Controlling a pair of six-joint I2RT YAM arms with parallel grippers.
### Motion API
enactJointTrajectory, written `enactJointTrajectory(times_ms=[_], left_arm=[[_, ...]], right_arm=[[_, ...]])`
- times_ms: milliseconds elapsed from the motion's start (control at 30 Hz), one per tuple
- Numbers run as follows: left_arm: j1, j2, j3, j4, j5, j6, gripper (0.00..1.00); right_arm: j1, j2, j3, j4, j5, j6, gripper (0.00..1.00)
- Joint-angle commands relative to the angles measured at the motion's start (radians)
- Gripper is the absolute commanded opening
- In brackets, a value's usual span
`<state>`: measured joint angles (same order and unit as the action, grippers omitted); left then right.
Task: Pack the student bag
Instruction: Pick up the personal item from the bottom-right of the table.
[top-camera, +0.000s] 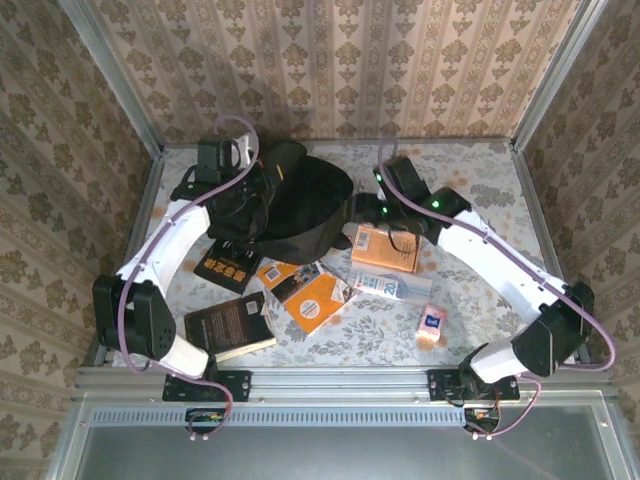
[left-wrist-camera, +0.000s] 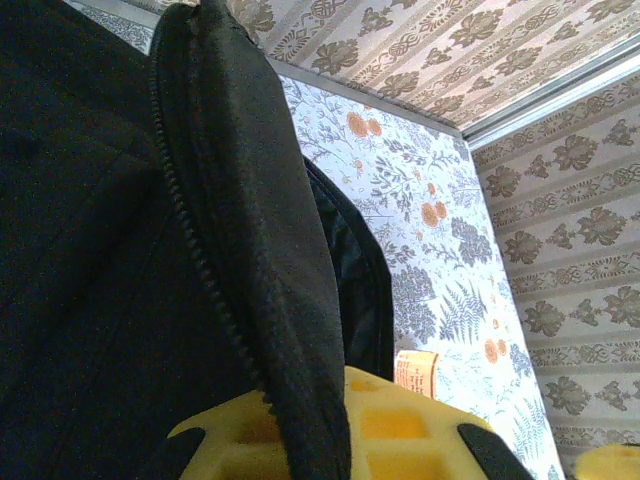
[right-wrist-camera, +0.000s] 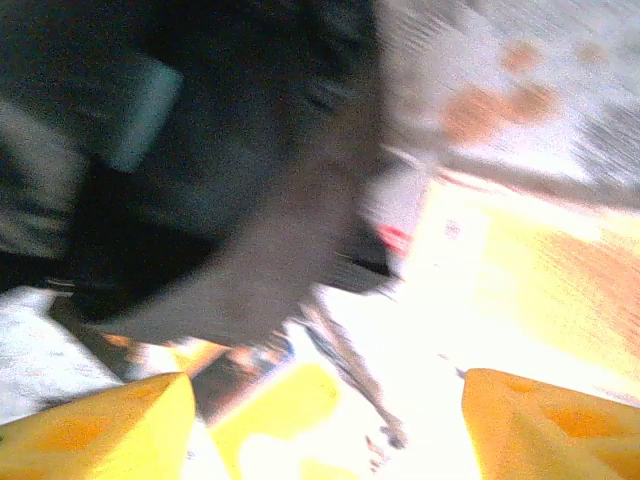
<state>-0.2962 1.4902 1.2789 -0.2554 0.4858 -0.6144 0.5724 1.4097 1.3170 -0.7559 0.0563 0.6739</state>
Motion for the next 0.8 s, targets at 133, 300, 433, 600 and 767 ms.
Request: enactJointTrajectory(times_ms=[133, 300, 433, 600, 767], left_arm=[[-0.046, -0.096, -0.061, 0.097, -0.039, -0.010, 0.00], [-0.062, -0.097, -0.091, 0.120, -0.024, -0.019, 0.00], [-0.076, -0.101, -0.087, 0.118, -0.015, -0.008, 0.00], [-0.094, -0.110, -0.084, 0.107, -0.024, 0.011, 0.00], [-0.109, -0.116, -0.080, 0.093, -0.034, 0.037, 0.00]], right_arm=[[-0.012, -0.084, -0.228, -0.400, 0.173, 0.320, 0.83], [-0.024, -0.108, -0.396, -0.400, 0.149, 0.385, 0.99], [-0.092, -0.203, -0.562, -0.252, 0.067, 0.389, 1.00], [-0.160, -0.286, -0.723, -0.013, -0.094, 0.342, 1.00], [-0.188, -0.264, -0.763, 0.040, -0.118, 0.309, 0.98]])
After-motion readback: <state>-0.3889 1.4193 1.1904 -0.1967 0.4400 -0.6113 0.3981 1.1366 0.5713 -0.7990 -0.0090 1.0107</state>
